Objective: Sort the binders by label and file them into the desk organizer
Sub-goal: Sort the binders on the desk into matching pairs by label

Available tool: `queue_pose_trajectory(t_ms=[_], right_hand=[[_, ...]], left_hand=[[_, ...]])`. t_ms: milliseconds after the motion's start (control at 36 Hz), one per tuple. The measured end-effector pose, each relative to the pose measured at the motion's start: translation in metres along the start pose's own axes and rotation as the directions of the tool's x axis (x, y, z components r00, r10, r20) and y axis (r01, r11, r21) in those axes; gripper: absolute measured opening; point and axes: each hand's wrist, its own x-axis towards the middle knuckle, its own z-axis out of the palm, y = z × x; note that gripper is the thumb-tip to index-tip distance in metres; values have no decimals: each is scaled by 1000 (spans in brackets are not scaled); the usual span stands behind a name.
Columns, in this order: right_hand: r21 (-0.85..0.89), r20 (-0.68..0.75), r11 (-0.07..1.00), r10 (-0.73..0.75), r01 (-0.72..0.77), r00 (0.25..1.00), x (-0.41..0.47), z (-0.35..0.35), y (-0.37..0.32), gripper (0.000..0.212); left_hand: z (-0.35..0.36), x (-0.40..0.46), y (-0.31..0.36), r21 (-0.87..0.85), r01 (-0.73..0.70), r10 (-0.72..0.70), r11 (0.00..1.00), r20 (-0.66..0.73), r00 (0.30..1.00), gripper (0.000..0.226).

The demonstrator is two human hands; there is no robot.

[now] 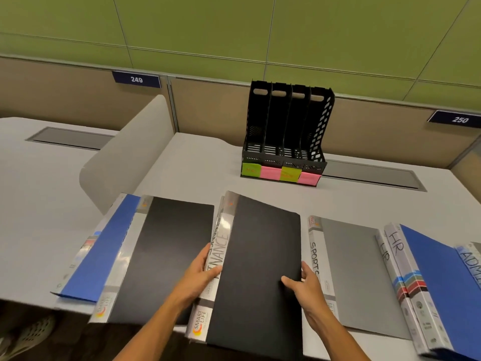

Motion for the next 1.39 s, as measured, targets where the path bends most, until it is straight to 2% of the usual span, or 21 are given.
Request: queue_pose_trajectory(t_ms=[111, 167, 389, 528, 639, 889, 1028, 1139, 1222, 1306, 1389], right_hand=[[-82, -38, 996, -34, 31, 999, -4, 1, 1, 81], [-104, -50, 994, -49, 44, 998, -5, 1, 0, 84], [-145, -114, 989, -46, 29, 992, 2, 0, -6, 85], [-194, -131, 981, 6, -32, 991, 3, -1, -2, 85], [-211, -90, 975, 49, -67, 995, 3, -2, 3, 83], [-420, -48, 903, 76, -89, 996, 3, -9, -3, 60], [-480, -15, 875, 60, -60, 998, 1, -10, 0, 63], [-452, 7, 891, 45, -37, 999, -5, -12, 0, 72], [-406, 0, 914, 8, -7, 1000, -9, -19, -3, 72], [-271, -36, 962, -58, 46, 998, -11, -29, -8, 59], [-117, -120, 985, -139, 125, 983, -13, -43, -13, 44]], left_hand=[[11, 0, -7, 268, -55, 63, 962, -20, 998, 68], [14, 2, -11, 315, -52, 66, 948, -34, 997, 67], [26, 8, -20, 345, 4, 20, 939, -66, 998, 65], [29, 11, -20, 371, 17, 14, 929, -81, 997, 65], [32, 18, -21, 415, 33, 3, 909, -86, 996, 65], [45, 22, -24, 479, 79, -7, 874, -150, 989, 64], [52, 22, -24, 549, 68, 44, 833, -188, 981, 64], [61, 22, -20, 645, 130, 58, 753, -262, 963, 64], [69, 23, -13, 715, 184, 143, 675, -371, 917, 69], [80, 25, -4, 745, 110, 269, 657, -369, 890, 72], [97, 29, 4, 744, -30, 357, 668, -284, 890, 70]])
